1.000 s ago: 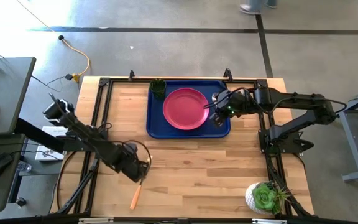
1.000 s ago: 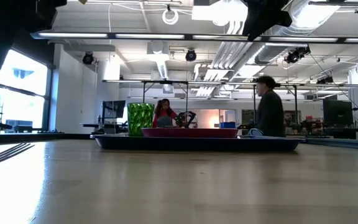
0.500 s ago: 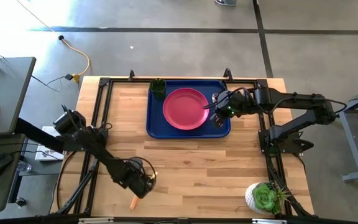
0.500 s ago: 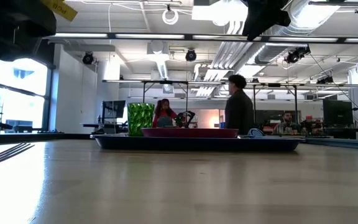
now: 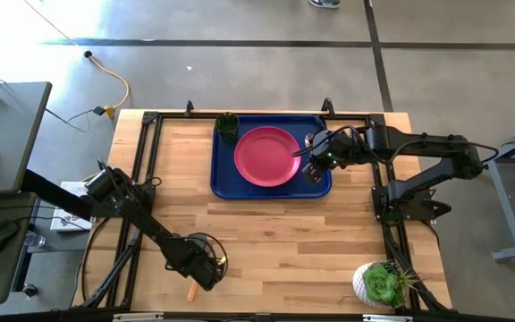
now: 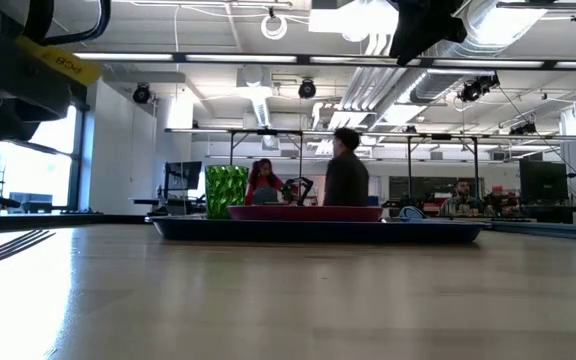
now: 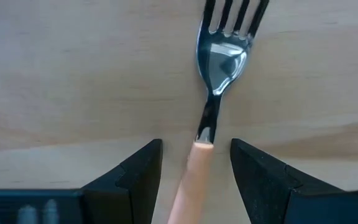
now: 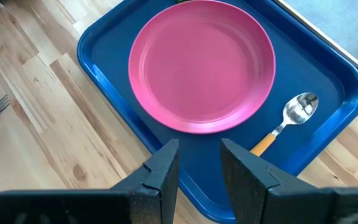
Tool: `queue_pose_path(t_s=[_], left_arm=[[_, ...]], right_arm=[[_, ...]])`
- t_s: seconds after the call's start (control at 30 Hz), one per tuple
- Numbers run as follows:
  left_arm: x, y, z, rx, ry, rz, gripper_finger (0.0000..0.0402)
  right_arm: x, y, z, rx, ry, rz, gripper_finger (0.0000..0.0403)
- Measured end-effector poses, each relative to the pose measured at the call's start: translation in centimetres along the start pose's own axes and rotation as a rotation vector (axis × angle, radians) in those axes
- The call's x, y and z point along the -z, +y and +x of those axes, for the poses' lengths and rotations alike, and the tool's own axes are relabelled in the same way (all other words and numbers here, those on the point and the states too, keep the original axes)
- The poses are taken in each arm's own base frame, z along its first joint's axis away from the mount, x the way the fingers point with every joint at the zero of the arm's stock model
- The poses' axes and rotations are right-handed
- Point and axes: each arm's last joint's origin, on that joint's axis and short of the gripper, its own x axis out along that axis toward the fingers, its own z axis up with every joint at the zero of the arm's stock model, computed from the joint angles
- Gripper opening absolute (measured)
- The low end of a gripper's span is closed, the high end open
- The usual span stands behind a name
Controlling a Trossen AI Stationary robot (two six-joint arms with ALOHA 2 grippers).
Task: Pick and place plate/cup/fork/spoon on tray
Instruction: Put the orange fork on the blue tray
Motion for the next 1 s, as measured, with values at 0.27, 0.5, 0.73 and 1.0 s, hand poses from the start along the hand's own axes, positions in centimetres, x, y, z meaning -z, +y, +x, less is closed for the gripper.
queue_pose_path(t_s=[0.27,0.5,0.73,1.0], left_arm=[[0.0,0.0,0.2,-0.013,0.012,-0.005,0.0128],[0.1,-0.1,0.2,-0.005,0.021,-0.014,0.0042],[0.1,-0.1,0.1,-0.003,0.023,-0.015,0.0028],[-0.8,-0.9,-1.3,0.083,0.028,-0.022,0.0033]], right_arm=[[0.0,0.0,0.0,0.002,-0.001,-0.011,0.011],[0.0,0.0,0.0,0.002,-0.002,-0.012,0.011],[0.0,0.0,0.0,0.002,-0.002,-0.011,0.011],[0.0,0.0,0.0,0.001,-0.002,-0.011,0.011]])
